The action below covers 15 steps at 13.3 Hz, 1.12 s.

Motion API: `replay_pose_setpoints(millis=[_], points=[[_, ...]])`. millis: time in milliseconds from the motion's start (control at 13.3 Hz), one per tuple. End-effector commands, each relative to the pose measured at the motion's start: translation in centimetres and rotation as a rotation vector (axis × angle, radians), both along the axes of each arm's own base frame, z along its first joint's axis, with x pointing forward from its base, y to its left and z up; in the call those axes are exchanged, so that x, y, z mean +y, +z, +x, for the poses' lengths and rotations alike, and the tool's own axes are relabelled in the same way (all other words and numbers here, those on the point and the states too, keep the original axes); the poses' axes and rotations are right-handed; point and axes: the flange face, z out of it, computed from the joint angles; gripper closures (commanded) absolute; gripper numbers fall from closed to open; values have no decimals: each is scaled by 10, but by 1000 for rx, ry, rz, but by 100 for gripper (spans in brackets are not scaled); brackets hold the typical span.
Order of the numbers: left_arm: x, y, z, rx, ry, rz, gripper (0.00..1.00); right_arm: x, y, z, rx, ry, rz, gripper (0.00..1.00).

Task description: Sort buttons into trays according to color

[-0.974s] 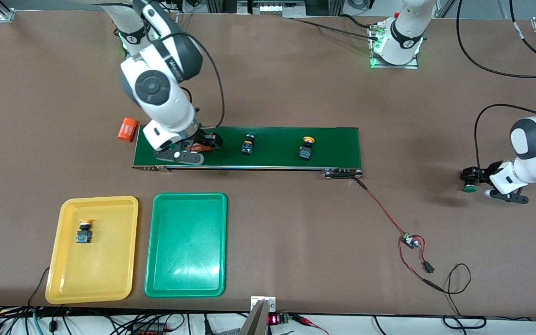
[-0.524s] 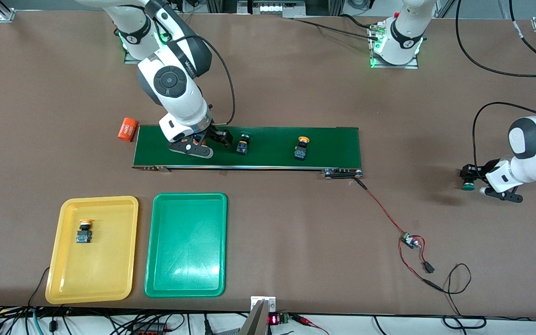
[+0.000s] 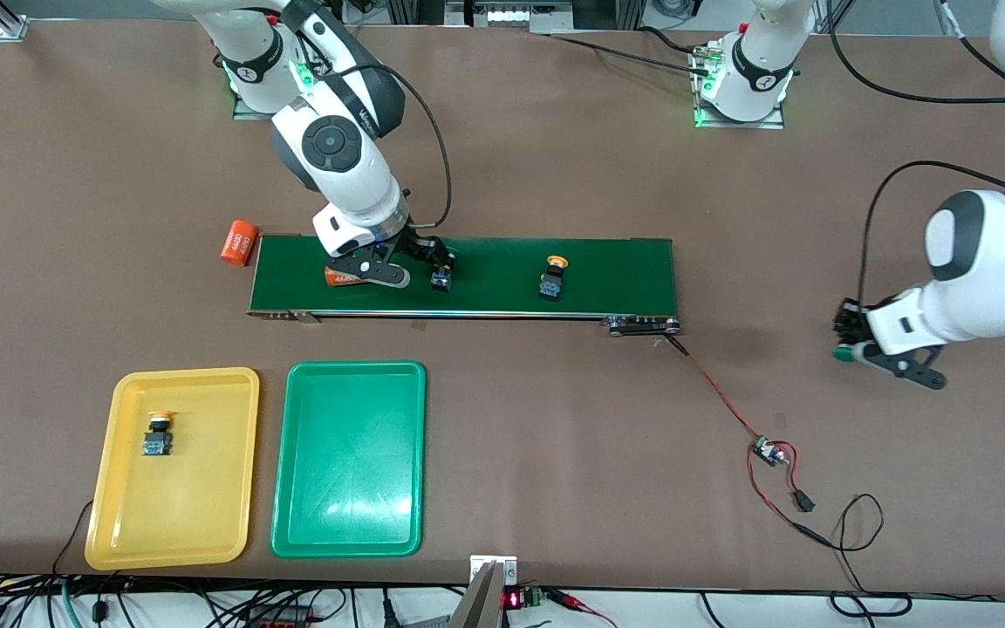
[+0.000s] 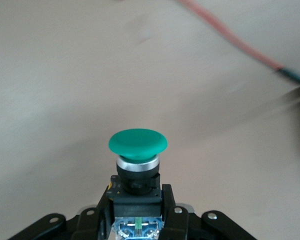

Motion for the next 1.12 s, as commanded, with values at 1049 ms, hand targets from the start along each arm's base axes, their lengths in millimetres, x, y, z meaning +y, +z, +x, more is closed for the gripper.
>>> replay_pose_setpoints(millis=[1049], points=[[-302,-22,-106,73,386,24,100,-15,-46,-5,-50,45,-13,8]])
